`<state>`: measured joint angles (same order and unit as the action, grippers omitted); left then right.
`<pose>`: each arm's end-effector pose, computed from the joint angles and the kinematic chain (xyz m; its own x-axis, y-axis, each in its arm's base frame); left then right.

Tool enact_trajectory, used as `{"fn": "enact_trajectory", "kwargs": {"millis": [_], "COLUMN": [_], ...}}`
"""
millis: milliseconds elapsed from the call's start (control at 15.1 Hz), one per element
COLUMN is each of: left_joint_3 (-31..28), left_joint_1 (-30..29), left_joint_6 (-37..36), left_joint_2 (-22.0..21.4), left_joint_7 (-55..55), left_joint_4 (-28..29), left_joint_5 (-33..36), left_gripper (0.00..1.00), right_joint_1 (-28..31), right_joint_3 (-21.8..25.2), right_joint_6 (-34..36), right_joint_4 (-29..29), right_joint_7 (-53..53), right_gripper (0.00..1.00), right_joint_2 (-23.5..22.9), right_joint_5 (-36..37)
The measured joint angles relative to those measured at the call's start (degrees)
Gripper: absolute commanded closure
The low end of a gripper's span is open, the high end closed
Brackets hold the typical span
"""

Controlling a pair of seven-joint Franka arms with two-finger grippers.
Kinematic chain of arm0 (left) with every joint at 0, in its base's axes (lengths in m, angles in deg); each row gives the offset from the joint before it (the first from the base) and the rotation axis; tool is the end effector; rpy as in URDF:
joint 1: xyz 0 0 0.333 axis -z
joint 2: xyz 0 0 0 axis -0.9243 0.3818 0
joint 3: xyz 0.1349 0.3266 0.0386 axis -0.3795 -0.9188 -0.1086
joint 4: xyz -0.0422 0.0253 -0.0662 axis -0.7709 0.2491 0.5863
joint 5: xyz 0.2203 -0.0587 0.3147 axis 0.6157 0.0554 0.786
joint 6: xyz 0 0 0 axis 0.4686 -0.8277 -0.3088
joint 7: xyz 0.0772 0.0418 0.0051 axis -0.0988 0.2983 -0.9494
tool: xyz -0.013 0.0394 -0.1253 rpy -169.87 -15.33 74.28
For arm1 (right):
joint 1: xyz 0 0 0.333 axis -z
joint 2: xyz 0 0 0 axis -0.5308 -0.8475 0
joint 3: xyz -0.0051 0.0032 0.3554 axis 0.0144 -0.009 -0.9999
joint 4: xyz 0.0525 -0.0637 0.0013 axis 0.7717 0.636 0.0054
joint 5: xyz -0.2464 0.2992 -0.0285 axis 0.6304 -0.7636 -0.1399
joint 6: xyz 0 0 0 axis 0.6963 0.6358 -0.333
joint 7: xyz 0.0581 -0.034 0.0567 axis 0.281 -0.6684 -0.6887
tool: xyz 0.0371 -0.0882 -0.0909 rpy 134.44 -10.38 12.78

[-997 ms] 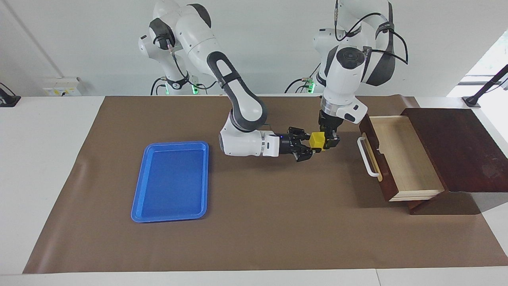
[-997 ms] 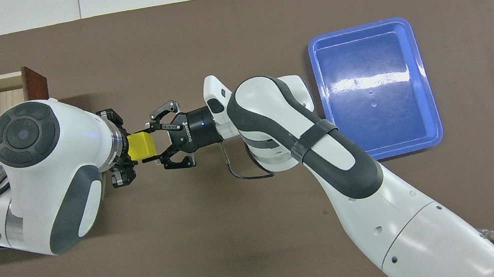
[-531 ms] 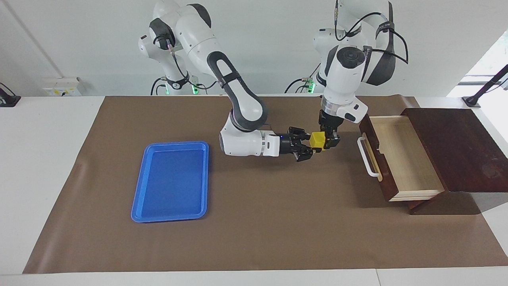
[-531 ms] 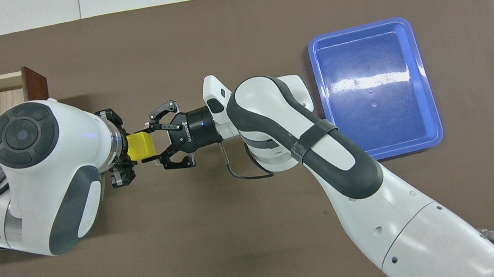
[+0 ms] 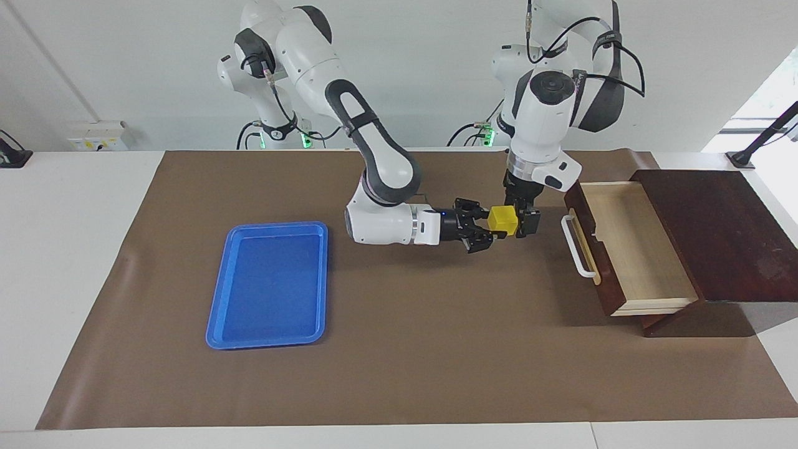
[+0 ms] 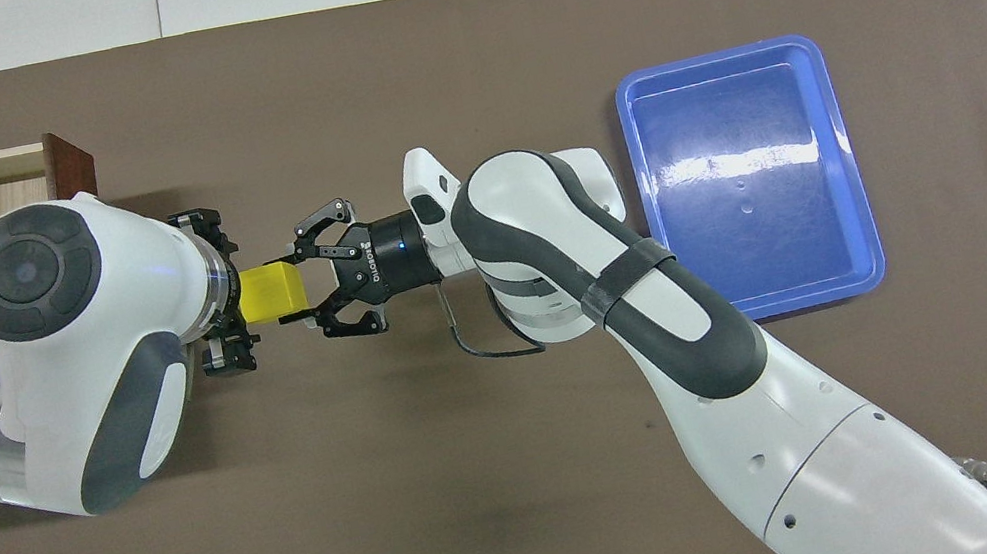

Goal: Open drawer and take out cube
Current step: 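Close the right gripper on the cube while the left gripper releases, then carry the cube into the blue tray with the right gripper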

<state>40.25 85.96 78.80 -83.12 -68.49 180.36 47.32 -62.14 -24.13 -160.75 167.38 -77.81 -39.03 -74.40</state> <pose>0.5254 -0.2089 0.4916 -0.0070 0.9984 0.0554 0.9952 0.0016 0.0981 0.5951 0.4872 0.3432 -0.0635 0.1911 0.9795 0.9938 0.1018 0.0446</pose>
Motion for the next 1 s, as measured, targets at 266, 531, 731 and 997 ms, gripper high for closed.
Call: {"fn": "enact_trajectory", "kwargs": {"millis": [266,531,731,997], "left_joint_3": [-0.36,-0.56,-0.51,-0.03], "left_joint_1": [-6.26,-11.63,-13.11,-16.51], "left_joint_6": [-0.71,1.1,4.92,7.26], "left_joint_2": [-2.02,-1.82,-0.29,1.14], "left_joint_7": [6.17,12.13,15.24,22.02], "left_joint_4": [0.48,2.42,4.12,4.56], "left_joint_5": [0.24,0.24,0.25,-0.77], "left_gripper": [0.0,0.0,0.0,0.0], "right_joint_1": [0.14,2.25,5.74,12.14], "right_joint_3": [-0.12,-0.23,-0.29,-0.26], "right_joint_6": [-0.01,1.02,6.23,13.41], "right_joint_4": [-0.11,-0.74,-0.96,-0.99], "right_joint_7": [0.74,1.52,2.55,5.3], "right_gripper": [1.0,1.0,1.0,1.0], "right_joint_2": [0.0,0.0,0.0,0.0], "right_joint_5": [0.0,1.63,4.58,11.86]}}
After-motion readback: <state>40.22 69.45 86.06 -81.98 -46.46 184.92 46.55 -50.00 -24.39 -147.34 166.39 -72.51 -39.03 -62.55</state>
